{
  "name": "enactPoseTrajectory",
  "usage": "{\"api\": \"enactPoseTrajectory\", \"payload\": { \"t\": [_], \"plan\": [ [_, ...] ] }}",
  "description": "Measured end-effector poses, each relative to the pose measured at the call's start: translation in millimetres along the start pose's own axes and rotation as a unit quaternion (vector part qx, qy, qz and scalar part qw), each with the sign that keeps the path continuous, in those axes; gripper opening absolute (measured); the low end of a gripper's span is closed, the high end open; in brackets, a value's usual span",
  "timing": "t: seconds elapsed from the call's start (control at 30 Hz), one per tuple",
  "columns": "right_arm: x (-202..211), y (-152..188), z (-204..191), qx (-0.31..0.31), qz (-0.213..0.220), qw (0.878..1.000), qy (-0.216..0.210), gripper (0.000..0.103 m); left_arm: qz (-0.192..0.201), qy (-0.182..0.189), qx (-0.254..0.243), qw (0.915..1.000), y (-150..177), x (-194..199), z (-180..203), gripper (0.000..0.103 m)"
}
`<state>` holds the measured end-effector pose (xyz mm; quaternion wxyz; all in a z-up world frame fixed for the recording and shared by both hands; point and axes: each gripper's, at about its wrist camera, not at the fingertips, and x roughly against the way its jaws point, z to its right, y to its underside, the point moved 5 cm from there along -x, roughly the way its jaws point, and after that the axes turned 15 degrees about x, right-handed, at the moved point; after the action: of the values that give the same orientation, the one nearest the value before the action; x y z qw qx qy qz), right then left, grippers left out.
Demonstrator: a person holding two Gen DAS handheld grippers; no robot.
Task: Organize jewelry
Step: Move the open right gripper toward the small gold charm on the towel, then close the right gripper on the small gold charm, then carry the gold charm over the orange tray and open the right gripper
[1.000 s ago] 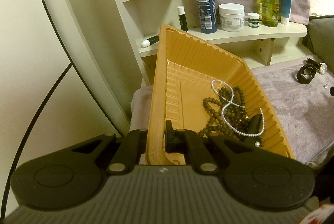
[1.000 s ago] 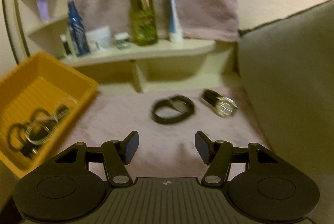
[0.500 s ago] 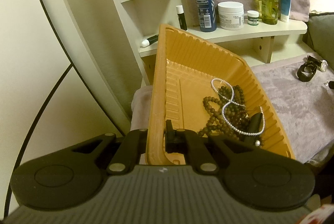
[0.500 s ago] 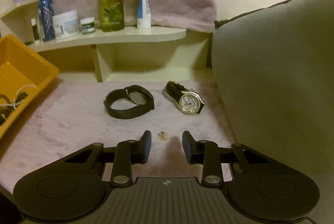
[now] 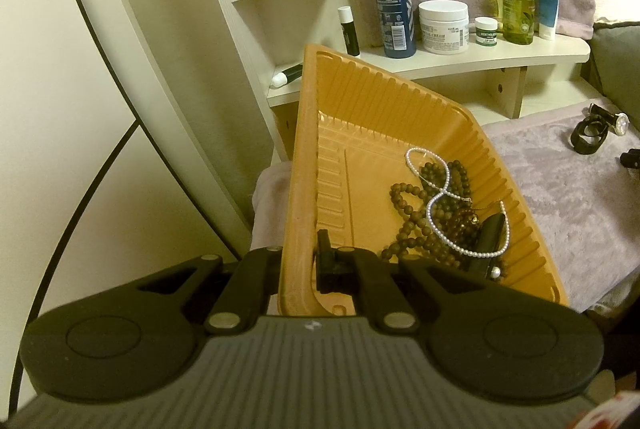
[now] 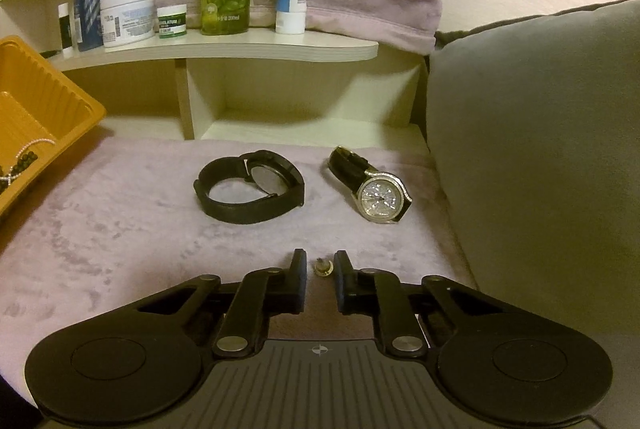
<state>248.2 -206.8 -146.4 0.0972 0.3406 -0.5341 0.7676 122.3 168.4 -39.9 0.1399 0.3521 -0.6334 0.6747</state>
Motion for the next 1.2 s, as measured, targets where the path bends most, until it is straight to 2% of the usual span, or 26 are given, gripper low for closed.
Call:
{"api": "enactPoseTrajectory", "payload": {
  "t": [0.03,0.27,0.4,0.6,0.83,1.2],
  "plan": [
    [0,0,0,0.001,-0.001,1.000,-0.001,0.009,0.000,0.000,0.000,1.0000,0,0,0,0.004],
    [13,-8,-5,-0.003,0.010,1.000,-0.006,0.009,0.000,0.000,0.000,1.0000,0,0,0,0.004],
    [29,-21,-19,-0.005,0.027,0.999,-0.026,0.009,0.000,0.000,0.001,1.0000,0,-1,0,0.004],
    [53,-53,-55,0.000,0.061,0.995,-0.081,0.009,0.000,0.001,0.002,1.0000,1,-1,0,0.004],
    [71,-95,-101,-0.002,0.094,0.983,-0.159,0.009,0.000,0.001,0.004,1.0000,1,-1,0,0.004],
    [78,-131,-160,0.035,0.124,0.963,-0.237,0.009,0.002,0.004,0.006,1.0000,0,-2,0,0.004]
  ]
}}
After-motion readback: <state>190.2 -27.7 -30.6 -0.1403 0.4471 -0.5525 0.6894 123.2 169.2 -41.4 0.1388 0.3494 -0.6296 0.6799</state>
